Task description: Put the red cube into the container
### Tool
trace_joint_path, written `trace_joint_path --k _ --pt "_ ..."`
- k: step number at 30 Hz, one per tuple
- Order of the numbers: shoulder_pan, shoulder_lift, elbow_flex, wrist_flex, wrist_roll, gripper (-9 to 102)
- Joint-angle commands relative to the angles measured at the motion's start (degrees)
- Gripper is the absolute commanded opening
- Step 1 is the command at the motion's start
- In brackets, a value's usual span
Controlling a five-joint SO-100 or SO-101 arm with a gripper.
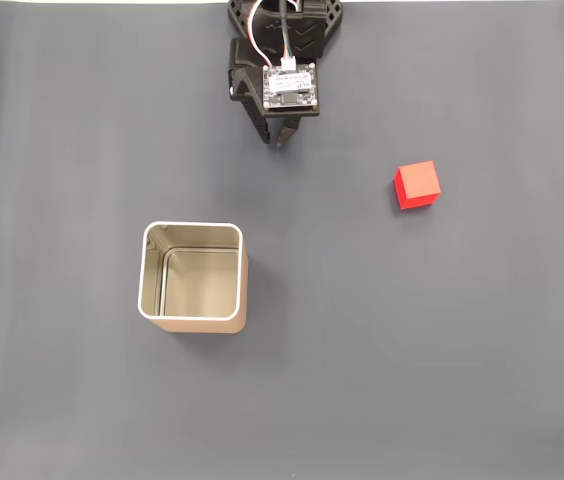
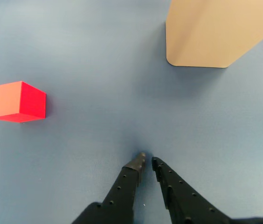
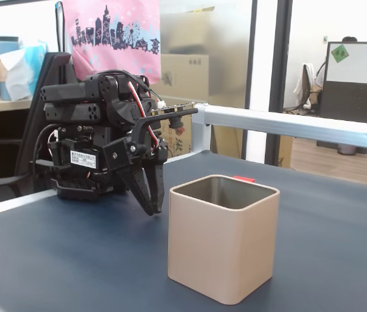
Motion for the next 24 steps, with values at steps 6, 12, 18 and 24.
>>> trace_joint_path --k 6,12,18,24 --pt "-0.44 4.92 0.70 0.97 0.44 0" --pt "-0.53 3.96 0.62 -4.39 2.64 0" --pt "-1.14 -2.55 -0.62 -16.88 2.90 0" --pt "-4.04 -15.82 -11.34 -21.80 4.31 0"
